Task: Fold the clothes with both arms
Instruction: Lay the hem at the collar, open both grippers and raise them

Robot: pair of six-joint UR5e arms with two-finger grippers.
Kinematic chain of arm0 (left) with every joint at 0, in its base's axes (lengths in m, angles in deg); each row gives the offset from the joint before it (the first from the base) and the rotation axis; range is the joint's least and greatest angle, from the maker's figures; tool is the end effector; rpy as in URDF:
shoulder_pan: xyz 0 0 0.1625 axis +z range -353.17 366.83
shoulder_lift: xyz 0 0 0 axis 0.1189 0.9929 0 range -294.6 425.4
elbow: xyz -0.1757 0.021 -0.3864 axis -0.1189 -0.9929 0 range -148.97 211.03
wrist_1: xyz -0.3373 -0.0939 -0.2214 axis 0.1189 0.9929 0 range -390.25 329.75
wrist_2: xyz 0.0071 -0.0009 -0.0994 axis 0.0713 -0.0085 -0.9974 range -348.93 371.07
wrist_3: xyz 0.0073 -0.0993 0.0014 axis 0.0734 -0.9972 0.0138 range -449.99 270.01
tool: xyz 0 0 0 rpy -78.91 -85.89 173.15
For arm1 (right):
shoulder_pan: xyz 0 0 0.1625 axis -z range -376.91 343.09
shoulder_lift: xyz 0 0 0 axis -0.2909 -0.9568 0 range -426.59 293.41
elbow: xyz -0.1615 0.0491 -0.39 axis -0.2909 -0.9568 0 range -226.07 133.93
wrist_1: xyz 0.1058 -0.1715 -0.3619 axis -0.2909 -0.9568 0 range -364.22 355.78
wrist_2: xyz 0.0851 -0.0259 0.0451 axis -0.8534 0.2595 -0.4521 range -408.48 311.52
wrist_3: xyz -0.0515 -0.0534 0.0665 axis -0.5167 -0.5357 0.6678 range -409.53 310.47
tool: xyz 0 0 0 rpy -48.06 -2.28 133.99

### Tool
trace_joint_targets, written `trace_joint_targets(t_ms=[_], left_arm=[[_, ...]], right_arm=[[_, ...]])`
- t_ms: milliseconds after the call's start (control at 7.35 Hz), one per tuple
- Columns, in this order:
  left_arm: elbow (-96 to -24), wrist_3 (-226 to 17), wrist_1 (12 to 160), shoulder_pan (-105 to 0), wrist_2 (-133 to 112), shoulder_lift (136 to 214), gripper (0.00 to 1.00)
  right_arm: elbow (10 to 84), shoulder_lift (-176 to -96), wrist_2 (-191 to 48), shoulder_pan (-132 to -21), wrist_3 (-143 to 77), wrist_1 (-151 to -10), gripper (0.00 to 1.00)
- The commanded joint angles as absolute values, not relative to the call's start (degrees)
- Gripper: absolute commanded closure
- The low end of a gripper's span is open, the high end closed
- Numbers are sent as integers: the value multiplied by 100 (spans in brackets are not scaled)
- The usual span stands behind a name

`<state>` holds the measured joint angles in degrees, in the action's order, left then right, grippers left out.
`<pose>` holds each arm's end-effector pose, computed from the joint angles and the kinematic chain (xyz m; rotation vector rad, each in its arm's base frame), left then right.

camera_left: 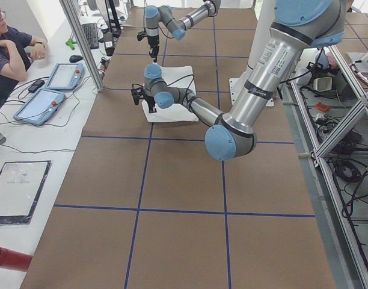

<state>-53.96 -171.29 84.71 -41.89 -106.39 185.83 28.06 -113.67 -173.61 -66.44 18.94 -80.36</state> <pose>0.3968 -0.5846 0.3402 0.0216 0.9774 -0.4320 -0.4403 -0.6331 0.2916 -0.0758 -0.9036 0.2362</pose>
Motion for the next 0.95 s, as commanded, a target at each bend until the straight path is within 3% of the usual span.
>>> trace_joint_targets(t_ms=[0,408,816], left_arm=[[-5370,-17146,8384,-4247,-10504,18721,1],[-5404,-17155,8366,-4380,-10512,18730,1],[-5580,-17242,8295,-4389,-10512,18739,1]], right_arm=[[2846,-11379,-17241,-6639,1867,-7929,0],[3554,-12342,-17364,-6701,1656,-7233,0],[3918,-12723,-17172,-6308,1866,-7260,0]])
